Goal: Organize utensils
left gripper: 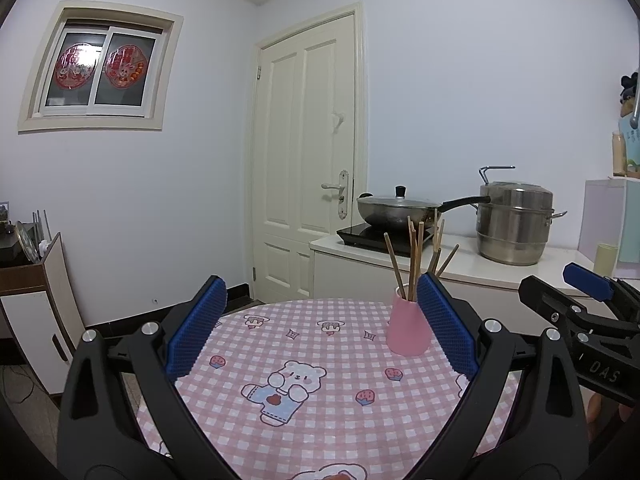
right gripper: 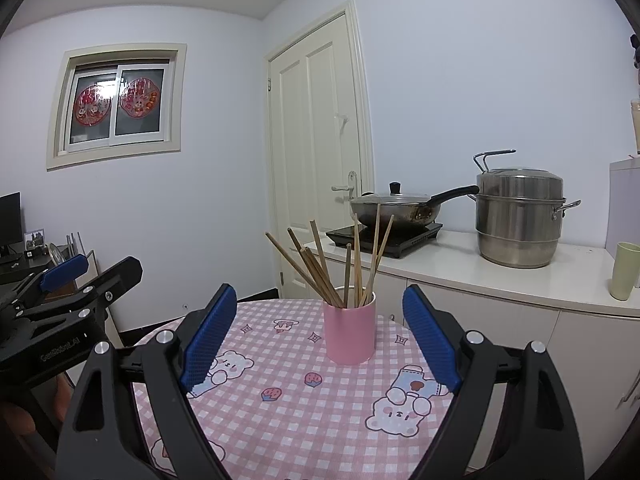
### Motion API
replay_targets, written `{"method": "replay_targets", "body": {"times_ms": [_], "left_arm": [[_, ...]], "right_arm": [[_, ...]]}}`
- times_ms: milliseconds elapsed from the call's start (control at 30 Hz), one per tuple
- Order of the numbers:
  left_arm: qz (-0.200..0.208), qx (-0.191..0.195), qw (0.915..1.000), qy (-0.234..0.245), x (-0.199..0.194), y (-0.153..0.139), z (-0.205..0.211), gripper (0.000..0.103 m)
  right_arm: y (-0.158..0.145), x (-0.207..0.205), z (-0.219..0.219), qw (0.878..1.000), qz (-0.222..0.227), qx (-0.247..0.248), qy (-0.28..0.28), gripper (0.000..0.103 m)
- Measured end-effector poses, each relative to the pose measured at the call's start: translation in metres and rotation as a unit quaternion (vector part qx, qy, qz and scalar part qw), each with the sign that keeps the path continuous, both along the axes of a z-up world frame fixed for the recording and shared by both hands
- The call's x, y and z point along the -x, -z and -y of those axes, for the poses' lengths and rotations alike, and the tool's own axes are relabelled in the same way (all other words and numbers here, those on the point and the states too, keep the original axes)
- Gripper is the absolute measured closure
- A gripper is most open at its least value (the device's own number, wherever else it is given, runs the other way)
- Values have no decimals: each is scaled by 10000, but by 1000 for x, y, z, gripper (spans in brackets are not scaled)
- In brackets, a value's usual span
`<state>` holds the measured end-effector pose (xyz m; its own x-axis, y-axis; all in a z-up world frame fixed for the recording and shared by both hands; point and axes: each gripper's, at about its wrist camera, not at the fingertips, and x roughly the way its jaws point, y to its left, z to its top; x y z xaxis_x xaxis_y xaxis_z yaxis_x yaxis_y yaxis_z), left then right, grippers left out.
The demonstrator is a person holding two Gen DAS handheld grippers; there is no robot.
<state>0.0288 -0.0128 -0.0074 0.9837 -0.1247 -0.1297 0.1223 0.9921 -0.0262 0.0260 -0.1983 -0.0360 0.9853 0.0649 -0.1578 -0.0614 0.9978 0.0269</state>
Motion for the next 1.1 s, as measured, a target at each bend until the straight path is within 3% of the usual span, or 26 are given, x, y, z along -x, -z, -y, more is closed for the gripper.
{"method": "replay_targets", "body": {"times_ms": [1100], "left_arm": [[139,-5,9999,37,6,1,5,9]], "right_arm": [[3,6,-3,9996,154,136,175,17]]}}
